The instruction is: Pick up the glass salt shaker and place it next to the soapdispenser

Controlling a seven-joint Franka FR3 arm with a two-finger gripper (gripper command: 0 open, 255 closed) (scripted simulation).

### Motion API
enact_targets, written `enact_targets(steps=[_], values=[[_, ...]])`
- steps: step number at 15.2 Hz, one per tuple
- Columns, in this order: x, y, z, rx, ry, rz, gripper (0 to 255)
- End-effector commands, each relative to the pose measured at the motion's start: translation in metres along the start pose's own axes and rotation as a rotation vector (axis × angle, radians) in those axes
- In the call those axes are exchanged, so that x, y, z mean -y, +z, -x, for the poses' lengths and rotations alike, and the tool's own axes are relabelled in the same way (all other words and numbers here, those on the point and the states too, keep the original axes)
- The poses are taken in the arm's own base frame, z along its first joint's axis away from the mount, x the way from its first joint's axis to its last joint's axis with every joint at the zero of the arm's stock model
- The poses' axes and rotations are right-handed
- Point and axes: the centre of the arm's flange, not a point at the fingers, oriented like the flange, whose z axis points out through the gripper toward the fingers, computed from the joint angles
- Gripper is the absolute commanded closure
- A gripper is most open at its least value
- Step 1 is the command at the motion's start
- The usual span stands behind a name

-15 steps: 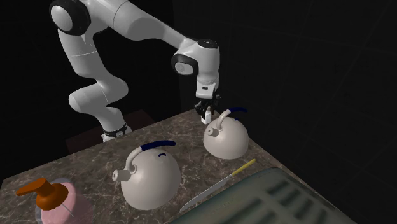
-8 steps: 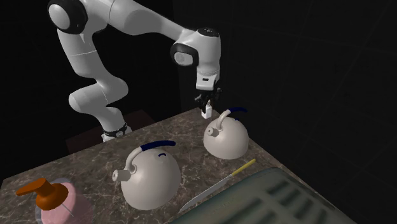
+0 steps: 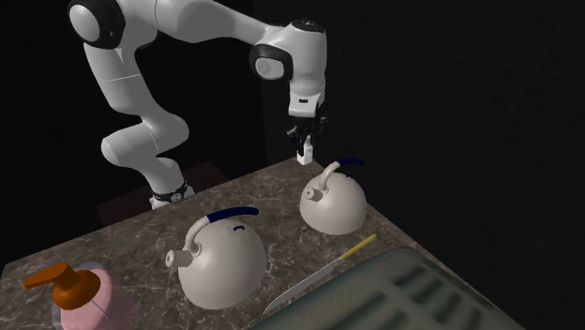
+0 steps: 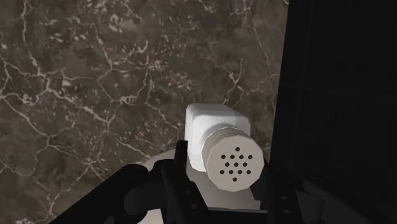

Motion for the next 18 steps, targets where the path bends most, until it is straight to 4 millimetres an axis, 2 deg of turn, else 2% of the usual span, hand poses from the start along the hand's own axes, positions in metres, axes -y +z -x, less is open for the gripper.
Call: enact_targets(steps=[1, 18], values=[[0.001, -0.012, 0.001, 0.000, 0.000, 0.000, 255], [0.011, -0.101, 0.009, 0.000, 0.000, 0.000, 255]])
